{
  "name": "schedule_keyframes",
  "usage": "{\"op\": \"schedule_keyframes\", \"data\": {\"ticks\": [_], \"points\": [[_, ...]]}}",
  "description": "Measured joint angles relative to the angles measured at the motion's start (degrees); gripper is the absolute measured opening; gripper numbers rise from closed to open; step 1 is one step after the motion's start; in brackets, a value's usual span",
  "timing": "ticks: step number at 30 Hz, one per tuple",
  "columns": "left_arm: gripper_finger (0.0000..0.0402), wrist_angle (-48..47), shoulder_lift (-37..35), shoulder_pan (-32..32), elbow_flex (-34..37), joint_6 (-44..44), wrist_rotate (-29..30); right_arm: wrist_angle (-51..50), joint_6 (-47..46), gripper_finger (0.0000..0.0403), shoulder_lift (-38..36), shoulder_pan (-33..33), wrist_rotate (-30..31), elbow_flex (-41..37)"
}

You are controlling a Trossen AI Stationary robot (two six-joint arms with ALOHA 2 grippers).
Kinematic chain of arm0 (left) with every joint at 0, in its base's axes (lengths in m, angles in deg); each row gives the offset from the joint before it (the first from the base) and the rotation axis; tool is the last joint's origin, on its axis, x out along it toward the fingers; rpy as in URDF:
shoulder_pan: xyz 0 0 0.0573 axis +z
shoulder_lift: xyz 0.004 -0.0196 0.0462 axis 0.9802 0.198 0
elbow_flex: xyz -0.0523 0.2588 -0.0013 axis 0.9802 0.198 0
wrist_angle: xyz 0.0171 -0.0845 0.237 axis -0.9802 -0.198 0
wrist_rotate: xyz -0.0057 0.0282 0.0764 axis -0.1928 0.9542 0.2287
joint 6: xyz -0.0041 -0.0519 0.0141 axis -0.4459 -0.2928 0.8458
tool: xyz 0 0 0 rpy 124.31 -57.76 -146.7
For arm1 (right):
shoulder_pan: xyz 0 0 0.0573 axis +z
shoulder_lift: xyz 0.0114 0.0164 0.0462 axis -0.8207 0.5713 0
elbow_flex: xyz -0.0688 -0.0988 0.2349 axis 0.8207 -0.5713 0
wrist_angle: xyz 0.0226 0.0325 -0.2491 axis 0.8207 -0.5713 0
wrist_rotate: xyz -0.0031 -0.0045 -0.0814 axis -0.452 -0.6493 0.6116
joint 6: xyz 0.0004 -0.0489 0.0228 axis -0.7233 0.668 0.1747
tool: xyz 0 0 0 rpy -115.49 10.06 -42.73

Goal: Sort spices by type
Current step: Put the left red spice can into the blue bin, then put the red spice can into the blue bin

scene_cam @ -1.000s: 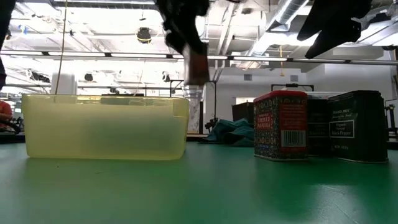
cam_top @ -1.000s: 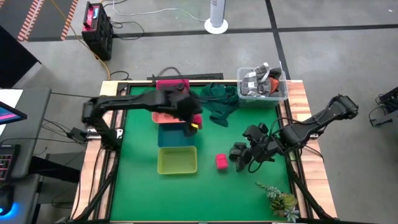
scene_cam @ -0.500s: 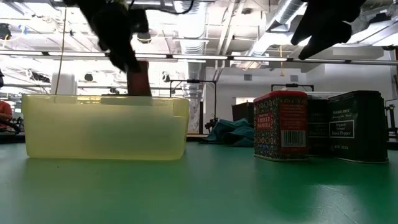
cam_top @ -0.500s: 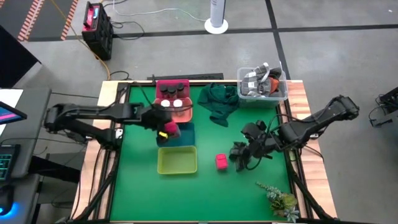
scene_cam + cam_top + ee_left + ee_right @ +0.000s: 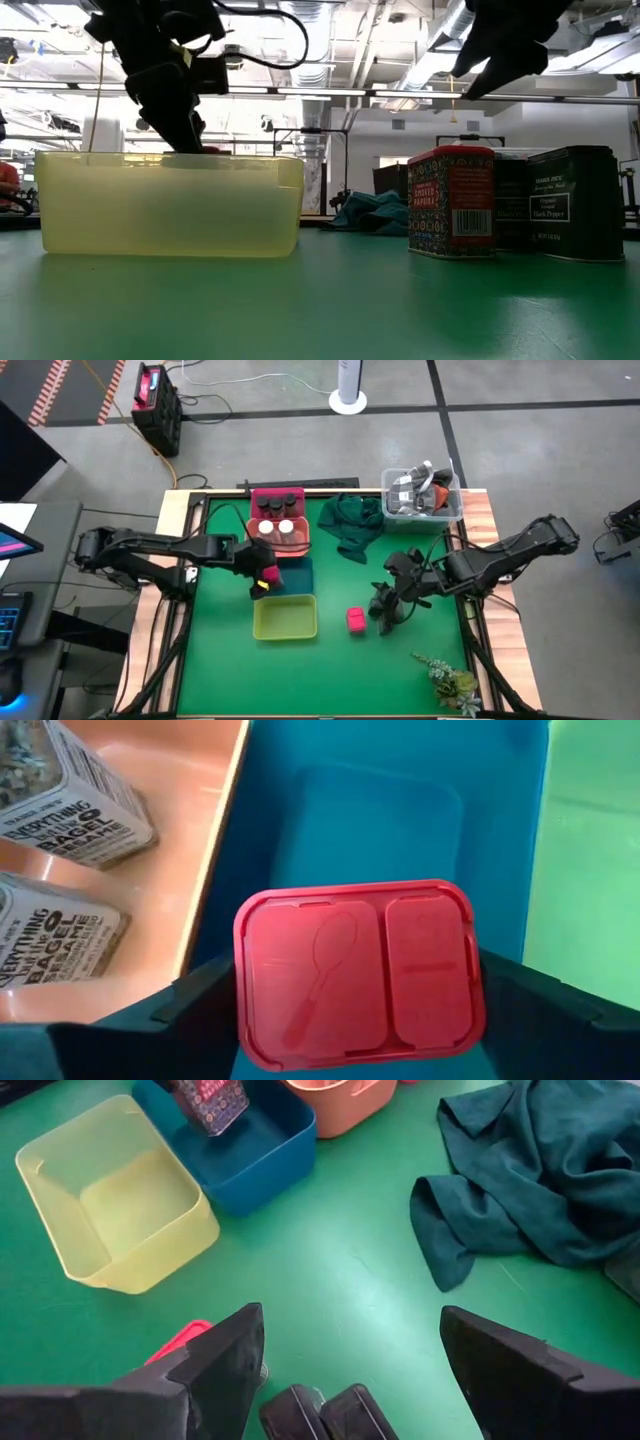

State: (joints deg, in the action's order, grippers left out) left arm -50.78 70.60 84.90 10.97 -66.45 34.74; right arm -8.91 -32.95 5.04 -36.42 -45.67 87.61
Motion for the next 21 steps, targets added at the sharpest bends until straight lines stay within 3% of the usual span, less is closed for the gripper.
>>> {"op": "schedule_keyframes", "data": {"ticks": [9,16,21], "points": [[0.0370,-6.1,-0.4,0.1,-2.2,-2.1,0.1,0.8,1.3,0.0327,0.0,-0.6,0.0,0.0],[0.0374,-14.3,-0.3,0.1,-14.2,3.7,6.0,0.8,1.3,0.0327,0.0,-0.6,-2.9,0.0],[0.0375,-12.4,5.6,-3.2,-23.5,6.7,2.8,0.8,1.9,0.0327,0.0,-1.2,-3.8,0.0]]}}
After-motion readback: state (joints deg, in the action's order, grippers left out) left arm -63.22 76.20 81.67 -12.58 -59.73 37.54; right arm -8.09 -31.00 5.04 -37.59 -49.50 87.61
